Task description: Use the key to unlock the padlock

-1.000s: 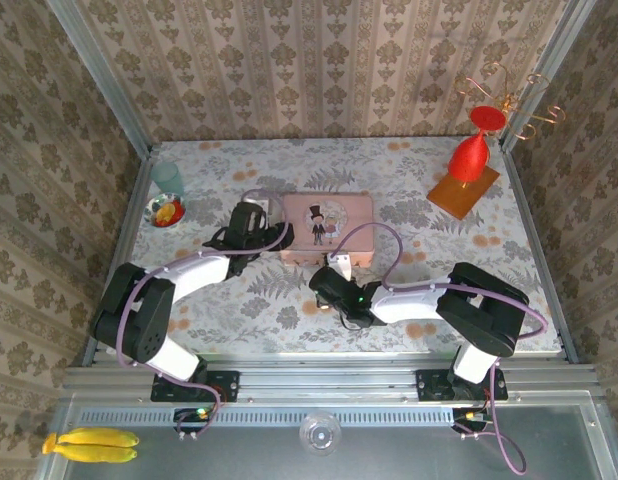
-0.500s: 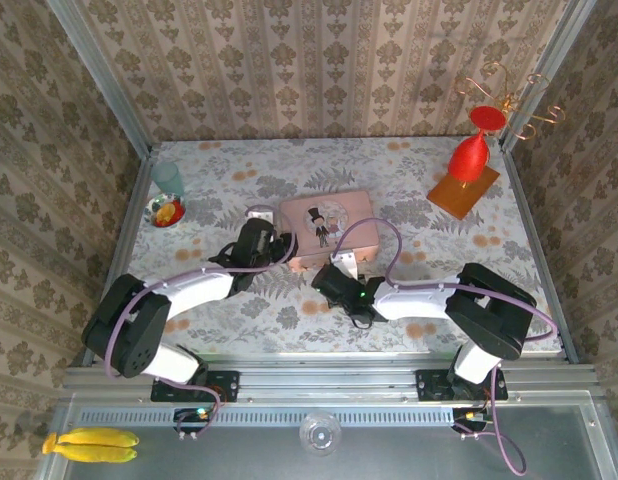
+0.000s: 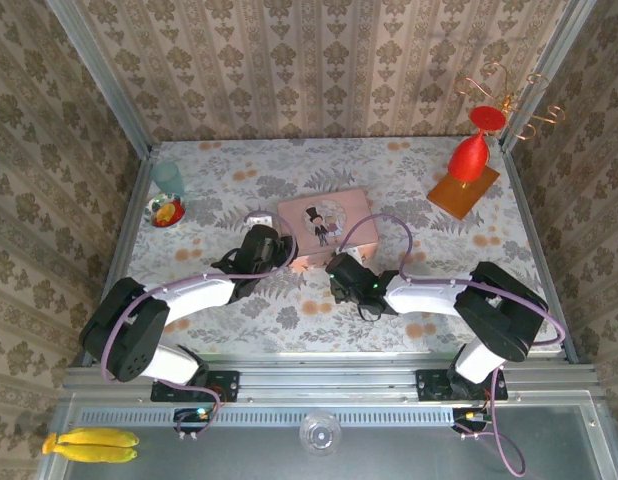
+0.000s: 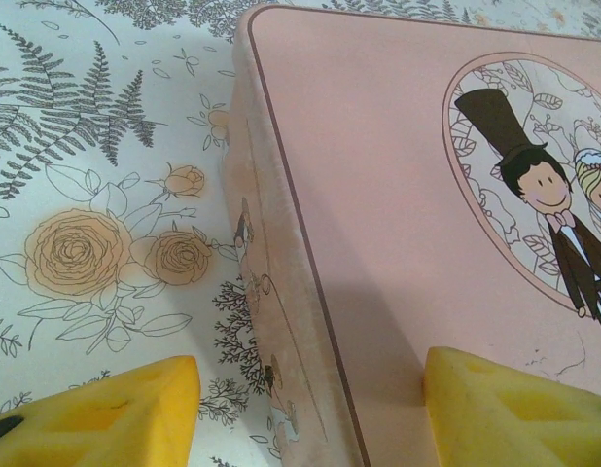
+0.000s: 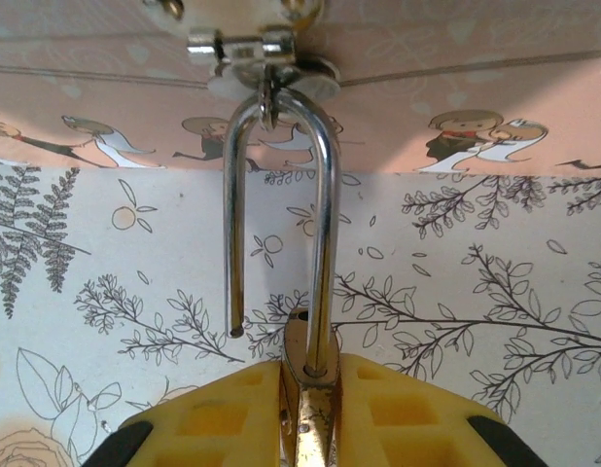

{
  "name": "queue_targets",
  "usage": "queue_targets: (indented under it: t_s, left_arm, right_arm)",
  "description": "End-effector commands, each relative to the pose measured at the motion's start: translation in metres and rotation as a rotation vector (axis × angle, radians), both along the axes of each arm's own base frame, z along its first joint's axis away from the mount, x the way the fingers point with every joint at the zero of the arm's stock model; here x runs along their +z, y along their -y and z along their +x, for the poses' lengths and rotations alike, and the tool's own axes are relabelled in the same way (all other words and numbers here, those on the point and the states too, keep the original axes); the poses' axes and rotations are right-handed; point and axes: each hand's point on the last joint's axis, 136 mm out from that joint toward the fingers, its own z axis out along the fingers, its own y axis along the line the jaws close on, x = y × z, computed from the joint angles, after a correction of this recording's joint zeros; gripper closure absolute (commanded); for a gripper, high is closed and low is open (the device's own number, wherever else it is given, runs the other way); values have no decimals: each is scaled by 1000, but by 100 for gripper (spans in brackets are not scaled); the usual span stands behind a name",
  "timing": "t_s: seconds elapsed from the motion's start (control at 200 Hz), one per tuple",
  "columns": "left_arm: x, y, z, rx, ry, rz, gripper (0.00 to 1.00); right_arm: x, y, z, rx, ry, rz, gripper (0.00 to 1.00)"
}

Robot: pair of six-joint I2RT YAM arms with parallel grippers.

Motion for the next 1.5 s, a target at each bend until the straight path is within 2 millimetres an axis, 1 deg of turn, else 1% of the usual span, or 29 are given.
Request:
queue_targets:
  t_s: [0.0,0.15,0.26,0.42,0.5,0.59,0.655,0.84,1.01,1.195,1.495]
  left_arm:
    - [-63,-29,-43,-6,-210,162,38]
    - [-67,-33,-44,12,-216,167,38]
    - [-68,-34,-44,17,-219,175,38]
    - [-72,-31,-49,3,-225,182,38]
    - [-76,-28,-55,-11,-224,190,38]
    - [-80,-26,-63,-29,-233,194,38]
    - [-81,-21,-68,-46,-229,187,38]
    - [-76,-6,-77,-79,-215,192,38]
    - [-79,-7,-80,-65,-221,193,38]
    - [-80,1,-84,-86,-222,201,38]
    - [-79,-5,-86,-66,-218,201,38]
  right_arm:
    - [-22,16,-10,5,-56,-35,79]
    - [-22,20,-11,-11,-51,-36,80]
    - [-18,23,-10,-36,-31,-49,87]
    - [-6,29,-4,-101,12,-36,96]
    - [-3,43,-1,-189,12,-45,100]
    - [1,49,5,-253,17,-2,100]
    - [4,46,10,-262,31,37,100]
    - [4,38,21,-306,-5,182,100]
    - [8,35,32,-337,-16,282,100]
    - [9,29,38,-345,-32,330,100]
    - [8,33,42,-381,-67,409,100]
